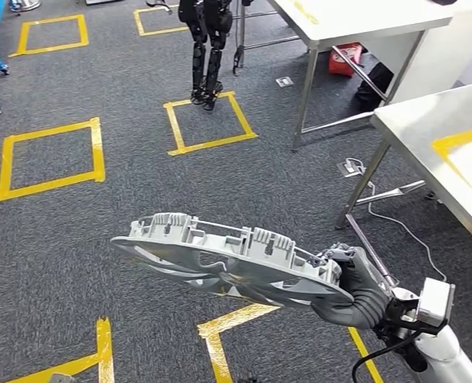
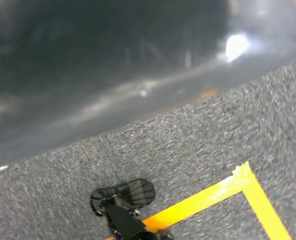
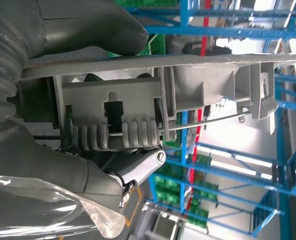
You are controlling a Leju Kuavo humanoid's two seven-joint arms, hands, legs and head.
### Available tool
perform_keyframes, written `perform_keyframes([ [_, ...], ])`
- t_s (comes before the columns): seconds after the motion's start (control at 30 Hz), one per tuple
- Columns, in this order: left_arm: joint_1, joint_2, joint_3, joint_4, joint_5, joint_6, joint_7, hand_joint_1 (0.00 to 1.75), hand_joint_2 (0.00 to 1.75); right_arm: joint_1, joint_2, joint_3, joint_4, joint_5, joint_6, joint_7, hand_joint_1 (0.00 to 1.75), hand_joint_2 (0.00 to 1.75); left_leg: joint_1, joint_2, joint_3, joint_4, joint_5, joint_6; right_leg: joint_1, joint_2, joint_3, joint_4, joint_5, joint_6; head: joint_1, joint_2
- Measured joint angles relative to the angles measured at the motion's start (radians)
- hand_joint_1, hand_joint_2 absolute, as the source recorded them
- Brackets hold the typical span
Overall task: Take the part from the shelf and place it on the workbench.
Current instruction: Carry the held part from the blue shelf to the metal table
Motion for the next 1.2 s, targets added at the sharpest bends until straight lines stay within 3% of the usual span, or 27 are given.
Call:
perform_keyframes([
  [0.03, 0.001, 0.000, 0.000, 0.000, 0.000, 0.000, 0.000, 0.00, 0.00, 0.001, 0.000, 0.000, 0.001, 0.000, 0.000, 0.000, 1.75, 1.75, 0.000, 0.014, 0.000, 0.000, -0.001, -0.001, -0.003, -0.004, -0.005, 0.014, 0.004, 0.004, 0.000, 0.000],
  [0.07, 0.000, -0.001, 0.000, 0.000, 0.000, 0.000, 0.000, 0.00, 0.00, 0.001, 0.000, 0.000, 0.001, 0.001, 0.000, 0.001, 1.75, 1.75, 0.001, 0.028, 0.002, 0.000, -0.003, -0.004, -0.007, -0.009, 0.011, -0.015, 0.025, 0.007, 0.000, 0.000],
  [0.13, -0.001, -0.001, 0.000, 0.000, 0.000, 0.000, 0.000, 0.00, 0.00, 0.001, 0.000, 0.000, 0.002, 0.001, 0.000, 0.001, 1.75, 1.75, 0.001, 0.052, 0.008, 0.002, -0.010, -0.013, -0.009, -0.043, 0.090, -0.155, 0.083, 0.012, 0.000, 0.000],
  [0.2, -0.003, 0.001, 0.000, 0.000, 0.000, 0.000, 0.000, 0.00, 0.00, 0.000, 0.000, 0.000, 0.002, 0.001, 0.000, 0.001, 1.75, 1.75, -0.003, 0.070, 0.012, 0.007, -0.019, -0.025, -0.007, -0.070, 0.150, -0.255, 0.107, 0.005, -0.001, 0.000],
  [0.23, -0.004, 0.002, 0.000, 0.000, 0.000, 0.000, 0.000, 0.00, 0.00, -0.001, 0.000, 0.000, 0.002, 0.001, 0.000, 0.001, 1.75, 1.75, -0.005, 0.078, 0.014, 0.008, -0.022, -0.030, -0.003, -0.071, 0.157, -0.267, 0.104, -0.003, -0.002, 0.000],
  [0.3, -0.006, 0.003, 0.000, 0.000, 0.000, 0.000, 0.000, 0.00, 0.00, -0.001, 0.000, 0.000, 0.002, 0.001, 0.000, 0.001, 1.75, 1.75, -0.002, 0.090, 0.017, 0.011, -0.028, -0.040, -0.001, -0.047, 0.155, -0.265, 0.105, -0.019, -0.003, 0.000],
  [0.33, -0.007, 0.002, 0.000, 0.000, 0.000, 0.000, 0.000, 0.00, 0.00, -0.001, 0.000, -0.001, 0.002, 0.001, -0.001, 0.000, 1.75, 1.75, 0.001, 0.079, 0.016, 0.019, -0.037, -0.045, -0.001, -0.037, 0.154, -0.265, 0.106, -0.025, -0.004, 0.000],
  [0.4, -0.008, -0.001, 0.000, 0.000, 0.003, -0.004, -0.004, 0.00, 0.00, 0.001, -0.001, -0.004, -0.003, 0.009, -0.012, -0.003, 1.75, 1.75, 0.006, 0.030, -0.012, 0.089, -0.083, -0.050, -0.001, -0.017, 0.156, -0.267, 0.107, -0.037, -0.005, 0.000],
  [0.43, -0.005, -0.004, 0.000, 0.000, 0.005, -0.006, -0.007, 0.00, 0.00, 0.005, -0.001, -0.007, -0.008, 0.013, -0.020, -0.005, 1.75, 1.75, 0.006, 0.005, -0.042, 0.155, -0.116, -0.049, 0.000, -0.007, 0.156, -0.266, 0.107, -0.041, -0.006, 0.000],
  [0.5, 0.002, -0.008, 0.000, 0.000, 0.008, -0.007, -0.011, 0.00, 0.00, 0.018, -0.004, -0.017, -0.024, 0.017, -0.030, -0.006, 1.75, 1.75, 0.005, -0.014, -0.110, 0.286, -0.161, -0.044, 0.005, 0.019, 0.157, -0.266, 0.106, -0.046, -0.006, 0.000],
  [0.53, 0.005, -0.011, 0.000, 0.000, 0.008, -0.006, -0.012, 0.00, 0.00, 0.024, -0.005, -0.022, -0.030, 0.017, -0.032, -0.006, 1.75, 1.75, 0.004, -0.017, -0.129, 0.313, -0.156, -0.040, 0.007, 0.034, 0.158, -0.266, 0.106, -0.047, -0.006, 0.000],
  [0.57, 0.007, -0.013, 0.000, 0.000, 0.008, -0.006, -0.013, 0.00, 0.00, 0.028, -0.006, -0.027, -0.036, 0.016, -0.033, -0.006, 1.75, 1.75, 0.003, -0.019, -0.130, 0.300, -0.132, -0.035, 0.009, 0.049, 0.160, -0.266, 0.105, -0.047, -0.006, 0.000],
  [0.6, 0.007, -0.015, 0.000, 0.000, 0.008, -0.006, -0.014, 0.00, 0.00, 0.031, -0.007, -0.031, -0.040, 0.016, -0.034, -0.006, 1.75, 1.75, 0.002, -0.026, -0.115, 0.252, -0.092, -0.030, 0.010, 0.063, 0.163, -0.266, 0.105, -0.047, -0.006, 0.000],
  [0.67, 0.007, -0.016, 0.000, 0.000, 0.008, -0.006, -0.017, 0.00, 0.00, 0.034, -0.008, -0.034, -0.047, 0.015, -0.035, -0.006, 1.75, 1.75, 0.002, -0.071, -0.069, 0.123, -0.017, -0.020, 0.010, 0.090, 0.165, -0.264, 0.104, -0.046, -0.006, 0.000],
  [0.73, 0.006, -0.016, 0.000, 0.000, 0.009, -0.006, -0.019, 0.00, 0.00, 0.035, -0.008, -0.036, -0.053, 0.014, -0.034, -0.005, 1.75, 1.75, 0.001, -0.104, -0.040, 0.048, 0.003, -0.018, 0.006, 0.117, 0.157, -0.262, 0.106, -0.038, -0.006, 0.000],
  [0.8, 0.003, -0.016, 0.000, 0.000, 0.009, -0.006, -0.021, 0.00, 0.00, 0.041, -0.009, -0.039, -0.056, 0.013, -0.032, -0.004, 1.75, 1.75, -0.001, -0.090, -0.032, 0.032, -0.003, -0.017, 0.001, 0.141, 0.147, -0.264, 0.110, -0.024, -0.007, 0.000],
  [0.83, 0.000, -0.017, 0.000, 0.000, 0.009, -0.006, -0.021, 0.00, 0.00, 0.044, -0.010, -0.041, -0.058, 0.012, -0.031, -0.003, 1.75, 1.75, -0.001, -0.078, -0.030, 0.026, 0.001, -0.014, 0.000, 0.133, 0.140, -0.261, 0.108, -0.019, -0.006, 0.000],
  [0.9, -0.002, -0.018, 0.000, 0.000, 0.009, -0.006, -0.022, 0.00, 0.00, 0.046, -0.014, -0.043, -0.062, 0.012, -0.030, -0.003, 1.75, 1.75, 0.001, -0.052, -0.025, 0.012, 0.008, -0.005, 0.004, 0.078, 0.111, -0.213, 0.074, -0.011, -0.003, 0.000],
  [0.97, 0.001, -0.019, 0.000, 0.000, 0.009, -0.006, -0.023, 0.00, 0.00, 0.046, -0.017, -0.043, -0.064, 0.012, -0.029, -0.003, 1.75, 1.75, -0.002, -0.025, -0.024, 0.009, 0.009, 0.000, 0.004, 0.017, 0.054, -0.094, 0.013, -0.004, 0.000, 0.000],
  [1.0, 0.003, -0.019, 0.000, 0.000, 0.009, -0.006, -0.023, 0.00, 0.00, 0.047, -0.017, -0.043, -0.064, 0.012, -0.028, -0.002, 1.75, 1.75, -0.003, -0.011, -0.024, 0.009, 0.009, 0.000, 0.002, 0.006, 0.027, -0.035, -0.008, 0.000, 0.000, 0.000],
  [1.07, 0.005, -0.020, 0.000, 0.000, 0.009, -0.006, -0.023, 0.00, 0.00, 0.050, -0.017, -0.043, -0.064, 0.012, -0.027, -0.001, 1.75, 1.75, -0.003, 0.012, -0.024, 0.009, 0.007, 0.000, -0.001, -0.002, 0.002, 0.018, -0.017, 0.006, 0.000, 0.000],
  [1.2, 0.005, -0.021, 0.000, 0.000, 0.008, -0.006, -0.023, 0.00, 0.00, 0.051, -0.017, -0.043, -0.064, 0.012, -0.027, 0.000, 1.75, 1.75, -0.003, 0.021, -0.024, 0.009, 0.006, 0.000, -0.002, -0.005, 0.007, 0.011, -0.005, 0.008, 0.000, 0.000],
])
